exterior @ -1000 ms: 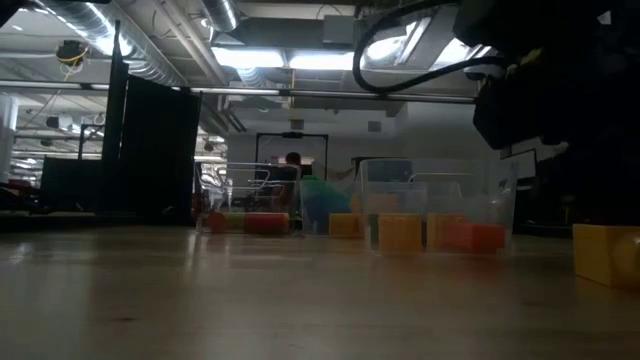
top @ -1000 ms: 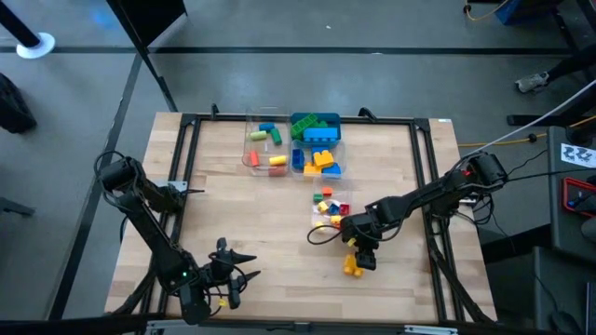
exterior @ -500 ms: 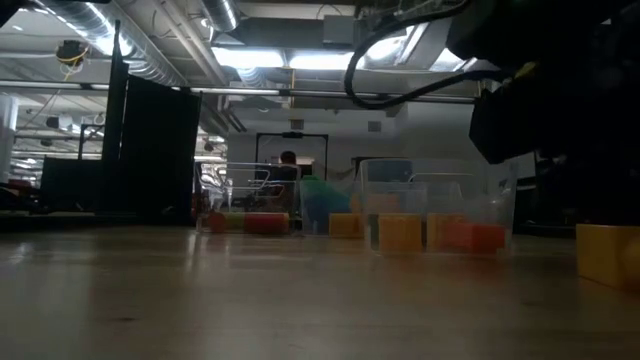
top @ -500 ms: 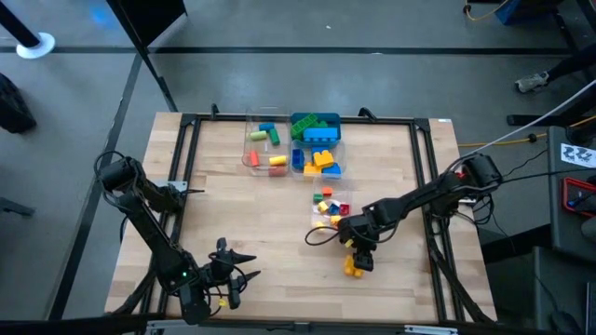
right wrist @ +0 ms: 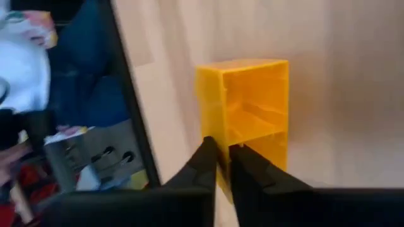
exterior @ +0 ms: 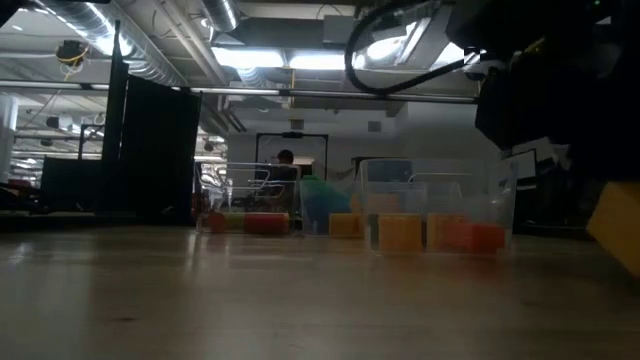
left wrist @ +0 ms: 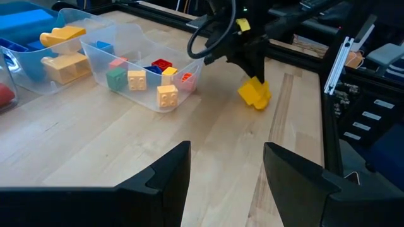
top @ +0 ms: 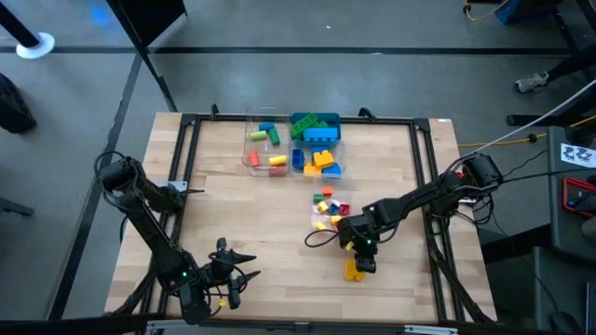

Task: Sort blocks by size
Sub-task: Put the yellow 2 stud game piece into the top right transparent bin

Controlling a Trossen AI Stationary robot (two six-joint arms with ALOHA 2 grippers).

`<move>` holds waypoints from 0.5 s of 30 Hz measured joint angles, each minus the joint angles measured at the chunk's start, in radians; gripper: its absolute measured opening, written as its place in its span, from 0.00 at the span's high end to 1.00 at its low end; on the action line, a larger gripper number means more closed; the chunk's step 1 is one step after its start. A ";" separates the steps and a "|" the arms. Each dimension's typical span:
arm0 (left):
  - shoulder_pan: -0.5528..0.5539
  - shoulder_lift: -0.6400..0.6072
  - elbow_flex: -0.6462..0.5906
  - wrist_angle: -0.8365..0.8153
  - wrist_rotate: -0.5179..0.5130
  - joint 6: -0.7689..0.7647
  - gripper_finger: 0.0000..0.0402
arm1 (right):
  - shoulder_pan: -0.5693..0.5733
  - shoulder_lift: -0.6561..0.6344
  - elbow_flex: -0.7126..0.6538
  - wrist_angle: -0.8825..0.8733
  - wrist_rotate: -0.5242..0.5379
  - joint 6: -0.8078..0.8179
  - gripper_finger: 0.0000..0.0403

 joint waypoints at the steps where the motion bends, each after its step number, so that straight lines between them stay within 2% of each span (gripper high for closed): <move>1: 0.000 0.000 0.000 0.000 0.000 0.000 0.54 | 0.000 0.000 0.000 0.010 -0.016 0.001 0.96; 6: 0.010 0.000 0.000 0.000 -0.011 0.006 0.54 | 0.000 0.004 0.026 0.063 -0.075 0.064 0.96; 11: 0.066 0.000 0.000 0.001 -0.006 0.034 0.54 | 0.000 0.004 0.119 0.069 -0.153 0.073 0.98; 15: 0.139 0.000 0.000 0.002 0.040 0.094 0.54 | -0.001 0.003 0.222 0.070 -0.172 0.063 0.98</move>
